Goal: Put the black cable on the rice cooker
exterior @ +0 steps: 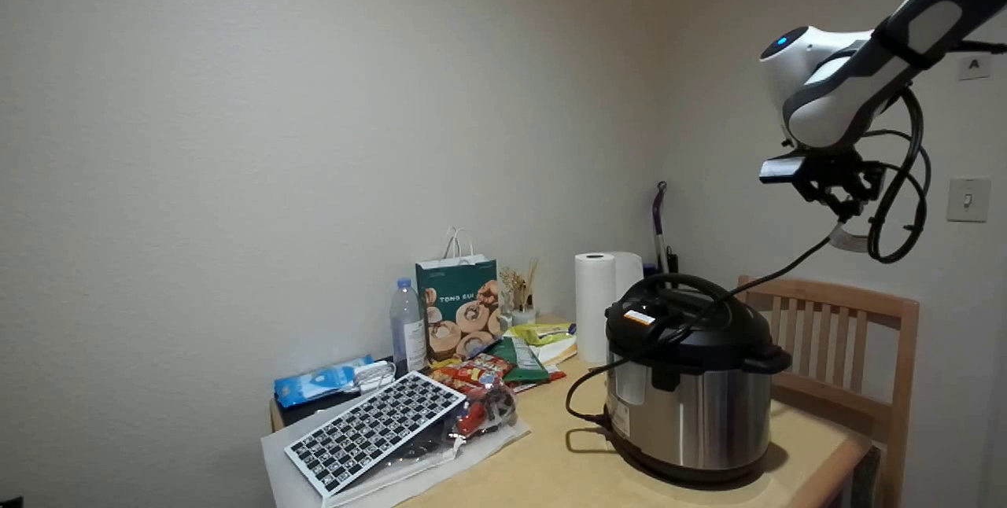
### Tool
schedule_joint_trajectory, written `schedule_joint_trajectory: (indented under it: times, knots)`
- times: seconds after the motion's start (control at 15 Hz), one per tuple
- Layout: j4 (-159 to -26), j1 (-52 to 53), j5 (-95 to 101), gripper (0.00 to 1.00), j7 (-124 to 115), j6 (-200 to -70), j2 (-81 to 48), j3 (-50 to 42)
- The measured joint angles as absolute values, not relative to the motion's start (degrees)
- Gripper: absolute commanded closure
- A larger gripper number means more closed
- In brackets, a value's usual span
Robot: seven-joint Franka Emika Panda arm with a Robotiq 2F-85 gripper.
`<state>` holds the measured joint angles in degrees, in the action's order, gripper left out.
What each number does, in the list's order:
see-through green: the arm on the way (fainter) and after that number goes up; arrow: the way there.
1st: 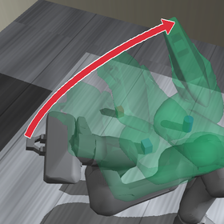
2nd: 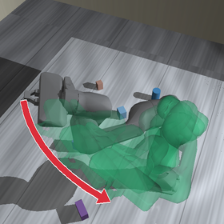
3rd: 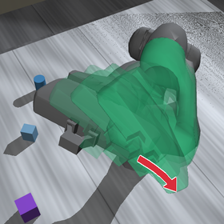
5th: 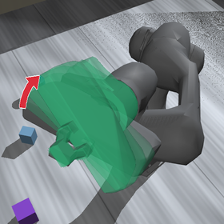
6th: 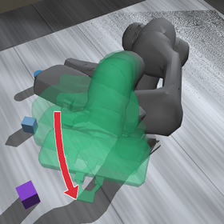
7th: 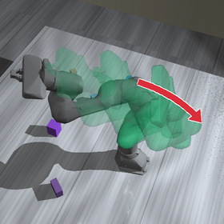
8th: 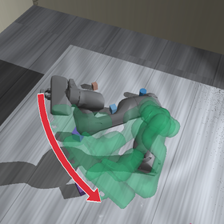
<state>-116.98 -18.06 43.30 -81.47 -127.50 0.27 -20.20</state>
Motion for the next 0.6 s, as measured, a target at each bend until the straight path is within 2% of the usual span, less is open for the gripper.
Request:
schedule_joint_trajectory:
  times: [0.33, 0.4, 0.6]
  knots:
    - [-114.9, -18.6, 41.8, 0.71, -81.5, -127.3, -3.7, -20.7]
    - [-114.8, -18.6, 41.8, 0.89, -81.5, -127.3, -3.7, -20.7]
    - [-114.9, -18.5, 41.1, 0.89, -80.4, -128.6, -3.8, -20.5]
